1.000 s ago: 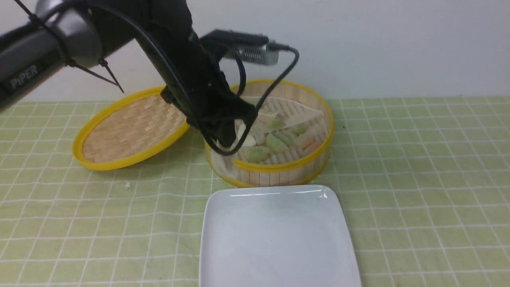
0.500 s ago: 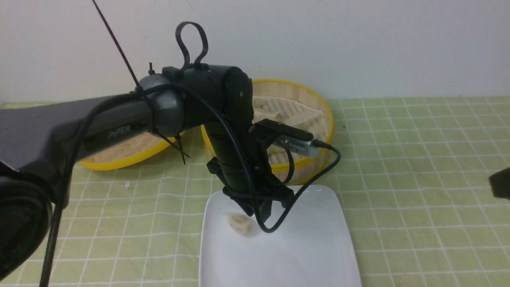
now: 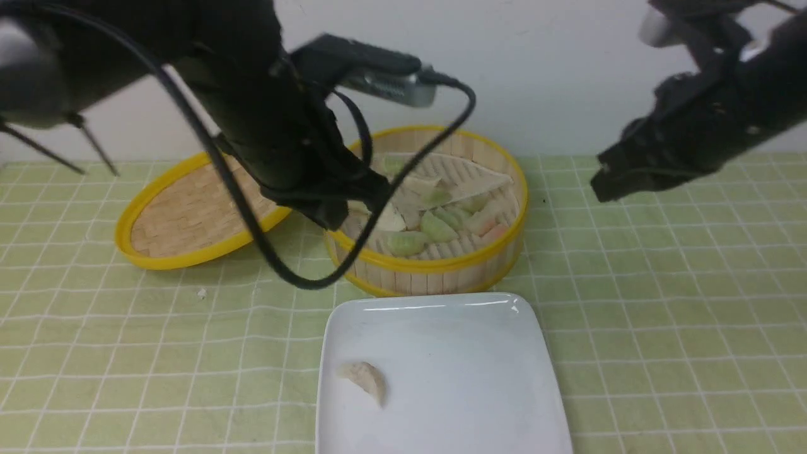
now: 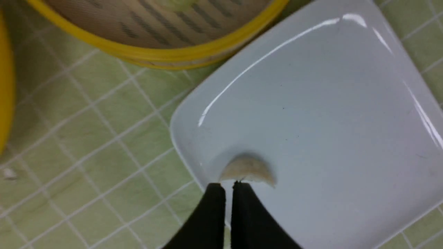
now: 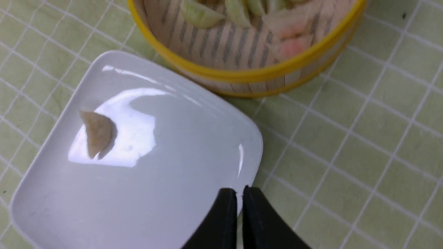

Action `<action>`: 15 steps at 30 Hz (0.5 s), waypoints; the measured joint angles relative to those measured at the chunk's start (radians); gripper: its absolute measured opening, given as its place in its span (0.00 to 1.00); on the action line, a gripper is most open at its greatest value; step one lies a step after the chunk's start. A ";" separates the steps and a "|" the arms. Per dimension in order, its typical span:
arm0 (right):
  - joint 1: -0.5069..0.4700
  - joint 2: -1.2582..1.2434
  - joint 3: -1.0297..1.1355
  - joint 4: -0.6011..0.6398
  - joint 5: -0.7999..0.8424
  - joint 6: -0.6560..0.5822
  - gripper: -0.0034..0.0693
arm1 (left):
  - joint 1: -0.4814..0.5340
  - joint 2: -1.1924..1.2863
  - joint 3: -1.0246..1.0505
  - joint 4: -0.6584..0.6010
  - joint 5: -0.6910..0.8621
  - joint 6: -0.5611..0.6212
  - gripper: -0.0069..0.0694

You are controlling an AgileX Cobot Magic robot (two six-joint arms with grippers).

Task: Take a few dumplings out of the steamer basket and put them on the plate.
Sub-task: Use the right arm to grab a dumpling from inside the steamer

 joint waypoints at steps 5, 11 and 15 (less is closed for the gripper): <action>0.074 0.265 -0.255 -0.101 0.004 0.024 0.27 | 0.000 -0.197 0.098 -0.029 0.012 -0.005 0.08; 0.126 0.540 -0.520 -0.191 0.058 0.026 0.62 | 0.000 -0.377 0.248 -0.030 0.007 -0.007 0.08; 0.135 0.682 -0.647 -0.255 0.061 0.038 0.78 | 0.000 -0.476 0.307 -0.020 0.006 -0.011 0.08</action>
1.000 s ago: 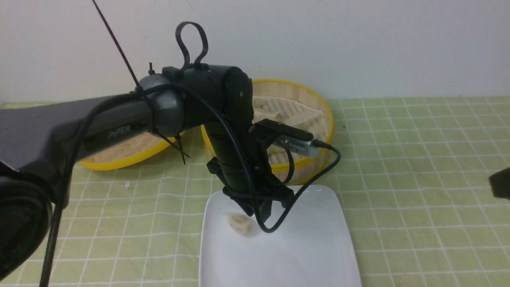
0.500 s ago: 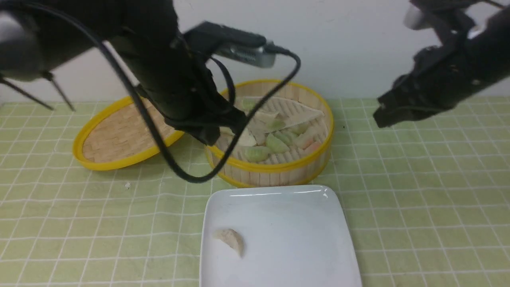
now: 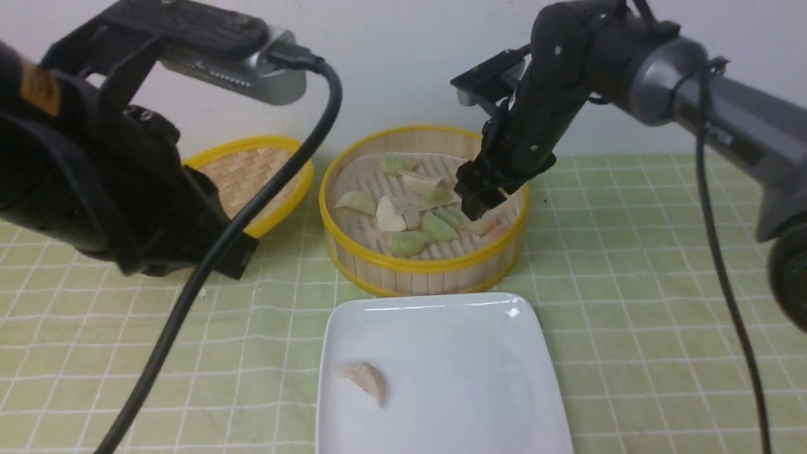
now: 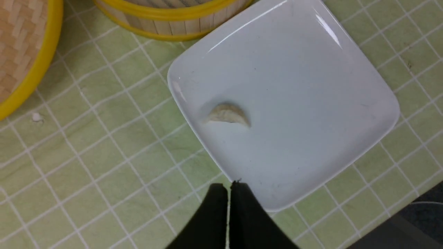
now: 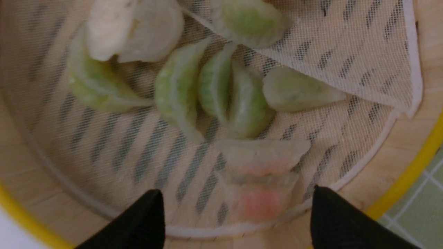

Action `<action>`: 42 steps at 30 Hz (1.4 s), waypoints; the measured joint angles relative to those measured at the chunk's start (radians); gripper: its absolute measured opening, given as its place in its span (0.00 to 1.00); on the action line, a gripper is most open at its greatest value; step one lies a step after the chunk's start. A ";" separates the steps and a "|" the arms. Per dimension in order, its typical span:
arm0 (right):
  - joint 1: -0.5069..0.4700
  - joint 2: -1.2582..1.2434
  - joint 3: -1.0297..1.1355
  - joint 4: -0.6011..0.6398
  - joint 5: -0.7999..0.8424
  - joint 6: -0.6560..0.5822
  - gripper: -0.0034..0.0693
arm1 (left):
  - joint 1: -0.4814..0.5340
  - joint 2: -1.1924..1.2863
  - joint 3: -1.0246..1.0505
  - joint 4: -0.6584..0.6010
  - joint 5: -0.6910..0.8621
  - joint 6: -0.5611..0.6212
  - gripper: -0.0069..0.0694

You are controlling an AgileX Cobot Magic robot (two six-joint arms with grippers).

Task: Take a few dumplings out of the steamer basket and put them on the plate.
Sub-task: Use the right arm to grab a dumpling from inside the steamer, then use the right arm to put the dumpling into the plate

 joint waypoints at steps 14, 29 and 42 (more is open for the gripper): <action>0.003 0.178 -0.128 -0.009 -0.004 0.089 0.64 | 0.000 -0.169 0.018 0.147 0.041 -0.101 0.08; 0.009 -0.079 -0.086 0.014 0.037 0.208 0.05 | 0.000 -0.169 0.018 0.162 0.048 -0.104 0.08; 0.160 -0.369 0.592 0.210 0.013 0.179 0.09 | 0.000 -0.169 0.018 0.162 0.030 -0.104 0.08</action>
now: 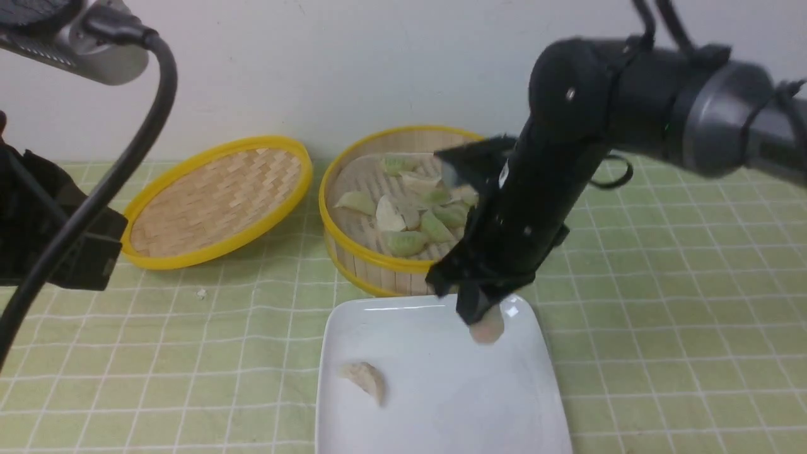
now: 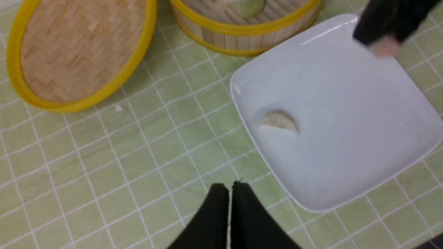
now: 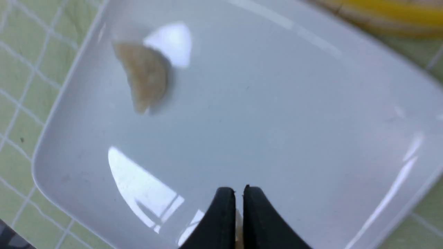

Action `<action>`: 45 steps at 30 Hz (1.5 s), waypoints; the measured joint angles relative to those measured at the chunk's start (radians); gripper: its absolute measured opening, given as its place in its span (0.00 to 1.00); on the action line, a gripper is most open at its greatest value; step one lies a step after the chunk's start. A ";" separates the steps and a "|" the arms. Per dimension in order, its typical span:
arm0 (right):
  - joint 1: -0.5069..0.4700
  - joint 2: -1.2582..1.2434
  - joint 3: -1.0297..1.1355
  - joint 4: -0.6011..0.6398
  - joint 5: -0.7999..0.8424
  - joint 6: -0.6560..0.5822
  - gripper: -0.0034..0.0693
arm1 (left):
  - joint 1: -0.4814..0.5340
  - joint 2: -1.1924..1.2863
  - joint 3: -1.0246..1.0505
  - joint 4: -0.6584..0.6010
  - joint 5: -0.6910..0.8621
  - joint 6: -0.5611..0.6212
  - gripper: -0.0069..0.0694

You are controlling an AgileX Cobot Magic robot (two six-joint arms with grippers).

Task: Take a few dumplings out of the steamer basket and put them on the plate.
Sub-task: Use the right arm to put the dumpling into the plate, then use the right arm to grab a dumpling from inside the steamer

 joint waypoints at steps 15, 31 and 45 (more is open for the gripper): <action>-0.070 0.076 -0.227 -0.117 -0.199 0.040 0.69 | 0.000 0.000 0.000 0.000 -0.003 0.000 0.08; -0.158 0.449 -0.595 -0.125 -0.211 -0.064 0.68 | 0.000 0.000 0.000 0.000 0.010 0.000 0.08; -0.127 0.465 -0.684 -0.052 0.010 -0.044 0.54 | 0.000 0.000 0.000 0.004 0.018 0.000 0.08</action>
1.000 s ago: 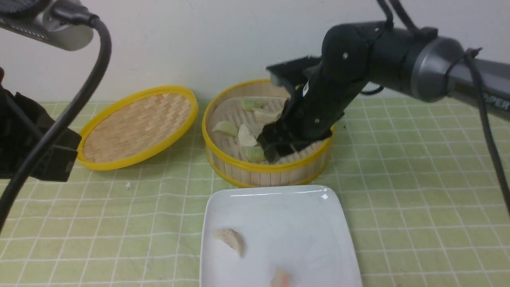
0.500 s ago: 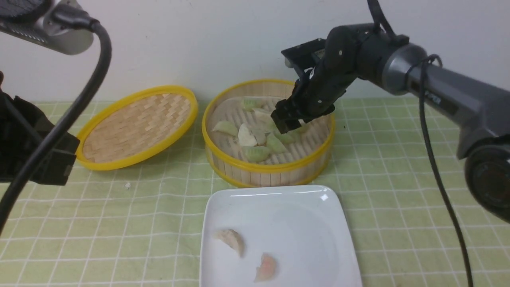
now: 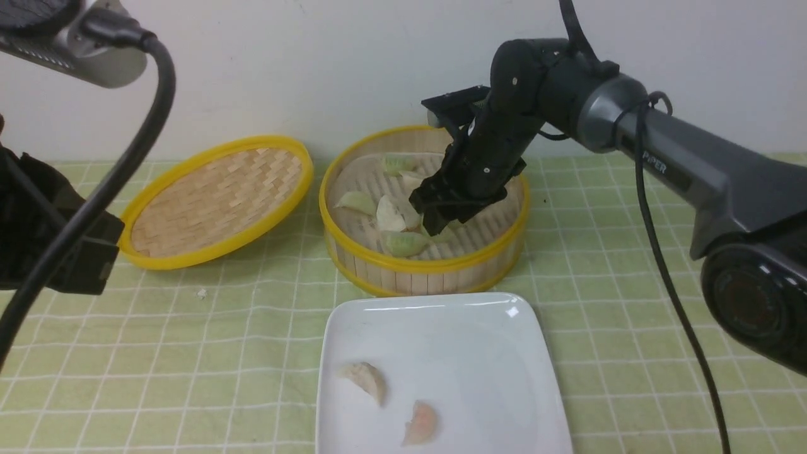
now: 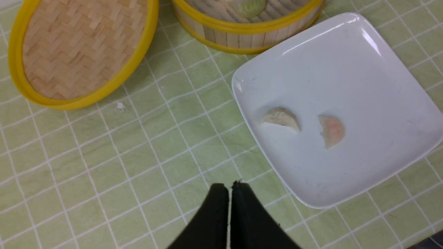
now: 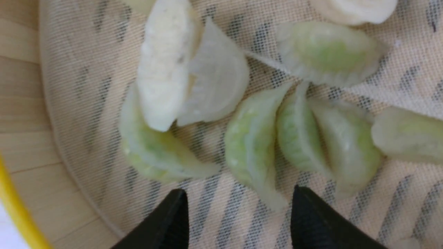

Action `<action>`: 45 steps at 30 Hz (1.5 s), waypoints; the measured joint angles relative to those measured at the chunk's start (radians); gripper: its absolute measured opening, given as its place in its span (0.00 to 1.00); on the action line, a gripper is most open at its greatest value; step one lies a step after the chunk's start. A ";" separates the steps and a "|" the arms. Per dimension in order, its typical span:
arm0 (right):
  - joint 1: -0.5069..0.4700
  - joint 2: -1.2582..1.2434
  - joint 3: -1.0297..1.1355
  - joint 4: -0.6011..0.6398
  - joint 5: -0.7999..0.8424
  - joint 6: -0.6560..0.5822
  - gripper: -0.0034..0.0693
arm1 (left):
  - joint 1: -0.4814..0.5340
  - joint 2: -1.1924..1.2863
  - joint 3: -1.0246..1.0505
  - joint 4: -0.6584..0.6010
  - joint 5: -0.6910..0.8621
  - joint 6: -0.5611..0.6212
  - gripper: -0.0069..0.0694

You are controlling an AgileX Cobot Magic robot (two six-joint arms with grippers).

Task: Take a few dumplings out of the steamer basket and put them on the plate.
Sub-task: Use the right arm to grab a dumpling from inside the steamer, then use the right arm to put the dumpling into the plate

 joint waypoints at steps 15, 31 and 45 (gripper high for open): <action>-0.001 0.074 -0.006 0.013 -0.062 -0.013 0.43 | 0.000 0.000 0.000 0.028 0.007 0.000 0.08; -0.026 0.048 -0.112 0.017 0.012 0.024 0.24 | 0.000 0.000 0.000 0.038 0.007 -0.004 0.08; 0.042 -0.368 0.256 0.070 0.018 0.032 0.24 | 0.000 0.000 0.000 0.038 0.016 -0.019 0.08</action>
